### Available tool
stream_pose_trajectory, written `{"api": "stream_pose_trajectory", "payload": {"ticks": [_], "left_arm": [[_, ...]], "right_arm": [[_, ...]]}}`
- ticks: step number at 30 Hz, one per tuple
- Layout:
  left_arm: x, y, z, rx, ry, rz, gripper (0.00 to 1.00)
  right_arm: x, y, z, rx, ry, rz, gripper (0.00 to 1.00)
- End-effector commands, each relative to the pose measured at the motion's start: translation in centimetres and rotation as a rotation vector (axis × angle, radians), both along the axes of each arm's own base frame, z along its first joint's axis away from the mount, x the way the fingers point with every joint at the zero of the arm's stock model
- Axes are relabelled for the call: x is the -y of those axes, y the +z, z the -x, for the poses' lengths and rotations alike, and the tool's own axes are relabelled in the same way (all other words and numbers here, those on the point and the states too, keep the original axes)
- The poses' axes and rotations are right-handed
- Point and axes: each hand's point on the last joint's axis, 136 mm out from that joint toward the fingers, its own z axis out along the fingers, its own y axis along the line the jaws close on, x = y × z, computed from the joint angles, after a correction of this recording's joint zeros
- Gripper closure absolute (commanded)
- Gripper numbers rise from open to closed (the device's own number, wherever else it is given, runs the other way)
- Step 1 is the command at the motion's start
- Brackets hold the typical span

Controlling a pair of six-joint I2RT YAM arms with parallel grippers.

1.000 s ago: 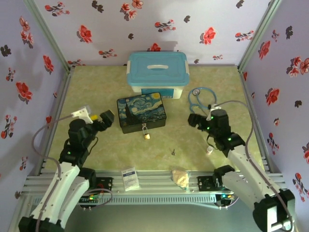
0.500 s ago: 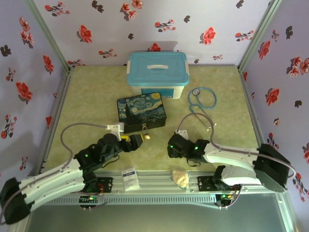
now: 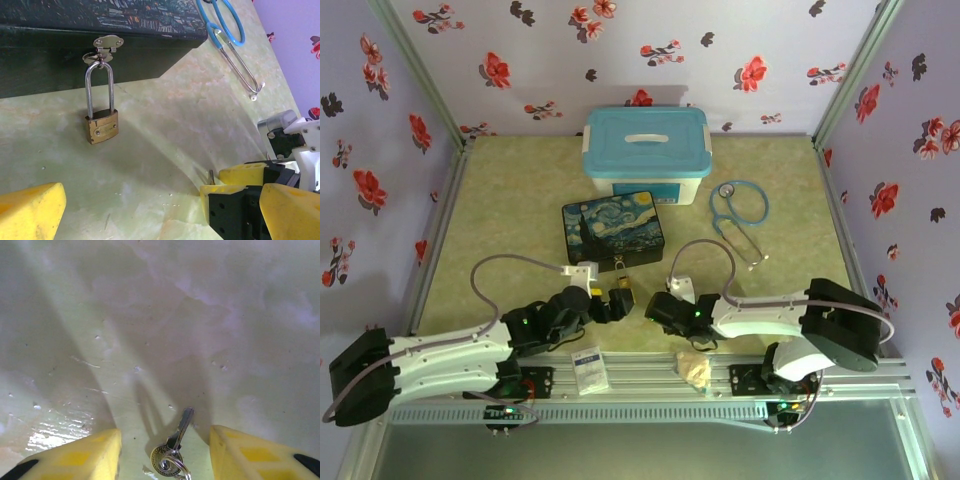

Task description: Unlock the padlock with the key

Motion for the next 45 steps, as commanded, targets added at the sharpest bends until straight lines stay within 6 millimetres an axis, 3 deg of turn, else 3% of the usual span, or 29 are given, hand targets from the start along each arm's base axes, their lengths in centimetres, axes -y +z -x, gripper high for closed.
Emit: {"api": "stream_pose_trajectory", "payload": {"ticks": [1,10,17,25,28,32,36,41,45], "left_arm": [[0.0,2.2,-0.6,0.045,0.036,0.062,0.0],[-0.1,1.7,-0.6,0.027,0.051,0.063,0.0],[0.1,1.8,-0.7,0.028,0.051,0.07,0.0],[0.9,1.5,-0.9,0.015,0.053,0.093,0.0],[1.2,1.6,-1.0,0.018,0.051,0.094,0.0],[1.8,2.1,-1.1,0.023,0.033,0.097,0.0],[2.9,2.2,-0.8,0.021,-0.012,0.099,0.0],[6.1,3.9,0.6,0.039,-0.183,0.144,0.0],[7.4,5.5,1.5,0.063,-0.267,0.191,0.0]], "right_arm": [[-0.8,-0.7,0.4,-0.025,-0.016,-0.027,0.62],[0.2,-0.6,1.9,-0.051,-0.012,0.008,0.72],[1.0,-0.4,2.1,-0.039,-0.027,0.01,0.74],[1.9,0.0,2.2,-0.018,-0.048,-0.039,0.86],[2.3,0.3,2.0,0.001,-0.039,-0.084,1.0],[2.7,1.1,1.7,-0.009,0.005,-0.161,1.0],[2.3,3.1,1.7,0.017,0.124,-0.268,1.0],[0.0,9.1,3.3,0.112,0.361,-0.496,1.0],[-0.8,13.3,4.1,0.196,0.455,-0.639,1.0]]}}
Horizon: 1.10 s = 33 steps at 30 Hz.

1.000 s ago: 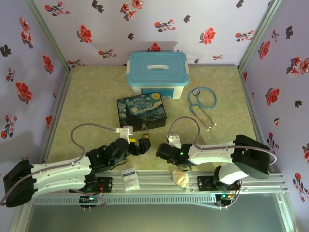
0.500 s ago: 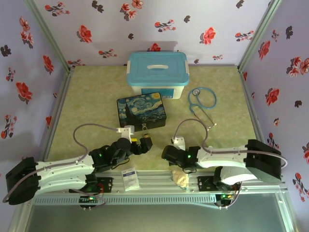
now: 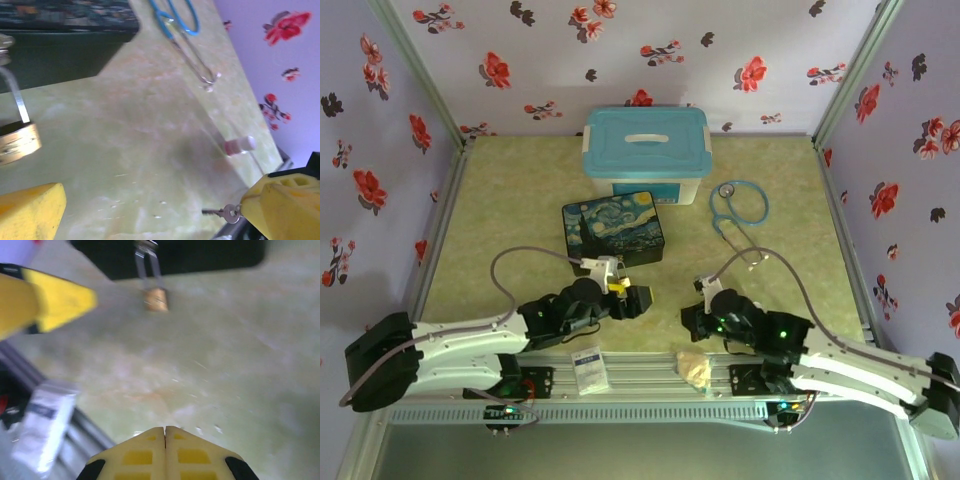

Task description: Unlock the padlock with the key

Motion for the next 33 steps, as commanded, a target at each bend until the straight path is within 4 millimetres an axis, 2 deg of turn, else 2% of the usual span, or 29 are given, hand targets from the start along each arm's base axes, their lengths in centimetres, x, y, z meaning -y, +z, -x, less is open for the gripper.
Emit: {"api": "stream_pose_trajectory", "payload": {"ticks": [1,3,6,10,11,12,14,18,21,25,30,33], "left_arm": [[2.3,3.6,1.0,0.07,-0.117,0.115,0.01],[2.2,3.4,0.8,0.038,-0.099,0.151,0.0],[1.5,2.3,0.0,-0.143,0.019,0.282,0.01],[2.2,5.5,-0.1,-0.242,0.075,0.589,0.0],[2.2,5.8,-0.3,-0.271,0.095,0.631,0.0],[1.8,4.9,-0.4,-0.306,0.126,0.648,0.0],[1.5,5.5,-0.8,-0.344,0.162,0.741,0.0],[1.0,6.4,-1.0,-0.397,0.23,0.868,0.0],[1.0,6.6,-0.7,-0.432,0.278,0.898,0.0],[0.2,7.0,-0.8,-0.458,0.329,0.971,0.0],[-0.1,7.2,-1.0,-0.472,0.345,1.005,0.0],[-0.5,7.1,-1.2,-0.464,0.357,1.018,0.02]], "right_arm": [[-0.9,3.1,1.0,0.094,0.122,-0.08,1.0],[-0.7,3.8,0.5,0.12,0.104,-0.074,1.0],[-1.1,4.5,-0.2,0.132,0.096,-0.055,1.0],[-2.0,6.6,-2.2,0.174,0.012,-0.087,1.0],[-2.4,7.3,-2.6,0.186,-0.001,-0.116,1.0],[-2.9,8.3,-2.9,0.205,-0.01,-0.154,1.0],[-3.7,9.9,-3.8,0.239,-0.034,-0.202,1.0],[-4.8,11.4,-5.2,0.289,-0.074,-0.243,1.0],[-6.1,12.0,-5.7,0.289,-0.08,-0.303,1.0],[-7.3,11.1,-6.0,0.272,-0.076,-0.318,1.0],[-8.1,10.8,-5.3,0.262,-0.034,-0.374,1.0],[-8.2,9.7,-4.9,0.238,-0.017,-0.381,1.0]]}}
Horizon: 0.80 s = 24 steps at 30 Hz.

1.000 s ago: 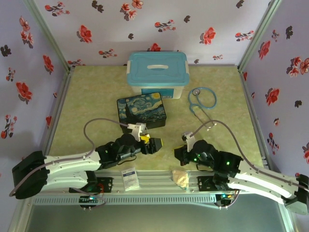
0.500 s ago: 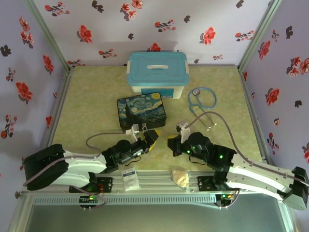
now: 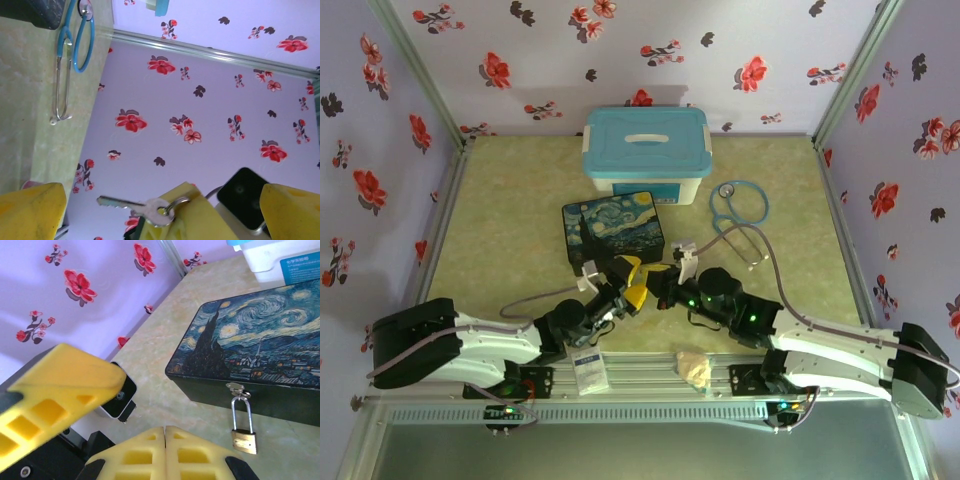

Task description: Unlock the padlock with the key

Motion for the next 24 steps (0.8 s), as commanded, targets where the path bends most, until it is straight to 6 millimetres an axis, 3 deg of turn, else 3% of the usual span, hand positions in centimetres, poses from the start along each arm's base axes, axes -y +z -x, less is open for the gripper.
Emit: {"api": "stream_pose_trajectory", "payload": {"ticks": [1,6,9,12,19,24], "left_arm": [[-1.3,1.0,-0.6,0.009,0.059,0.074,0.06],[-1.4,1.4,-0.5,0.045,0.045,0.062,0.2],[-1.6,1.5,-0.4,0.056,0.045,0.054,0.23],[-1.8,1.3,-0.5,0.056,0.052,0.044,0.28],[-0.5,1.5,-0.1,0.082,0.004,0.024,0.49],[-0.6,0.1,-0.3,0.071,0.008,-0.018,0.51]], "right_arm": [[-0.3,-0.2,0.5,-0.015,0.024,-0.059,1.0],[-0.5,-1.3,1.1,-0.029,0.056,-0.068,1.0],[-0.1,-1.8,1.2,-0.03,0.051,-0.063,1.0],[0.3,-1.6,1.2,-0.022,0.044,-0.08,1.0],[0.8,-1.2,1.4,-0.022,0.038,-0.096,1.0],[2.0,-1.0,1.2,-0.004,-0.002,-0.097,1.0]]}}
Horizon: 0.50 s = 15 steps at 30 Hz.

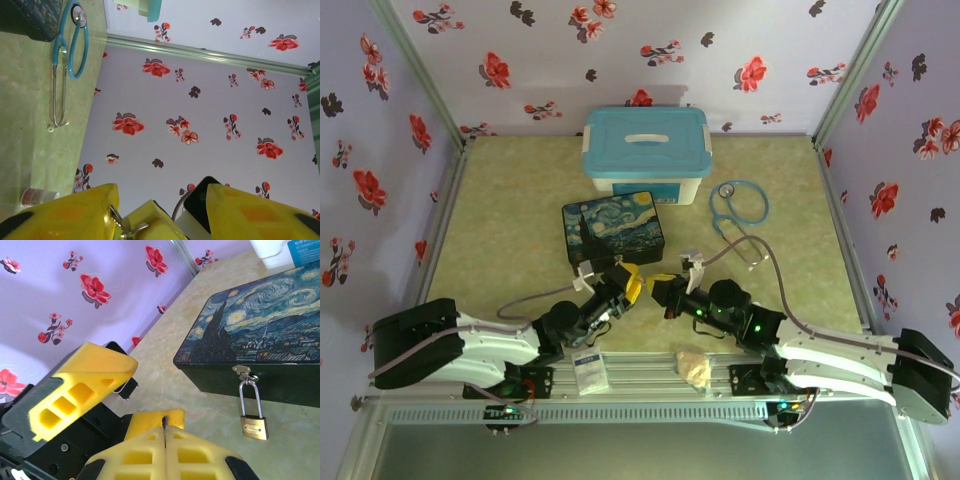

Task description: Unlock the padlock with the key

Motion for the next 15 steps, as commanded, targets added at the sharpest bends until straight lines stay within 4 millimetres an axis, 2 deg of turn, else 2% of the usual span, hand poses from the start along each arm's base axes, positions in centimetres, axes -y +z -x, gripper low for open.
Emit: {"api": "stream_pose_trajectory", "payload": {"ticks": [1,4,15], "left_arm": [[0.1,-0.1,-0.2,0.022,0.004,-0.015,0.51],[0.4,-0.7,-0.3,0.007,0.002,-0.022,0.53],[1.9,-0.5,-0.3,0.011,-0.036,-0.016,0.59]], "right_arm": [[0.9,0.3,-0.1,0.008,-0.03,-0.009,1.0],[1.0,0.0,0.1,-0.002,-0.027,-0.01,1.0],[0.9,-1.0,0.0,-0.012,-0.029,-0.006,1.0]]}}
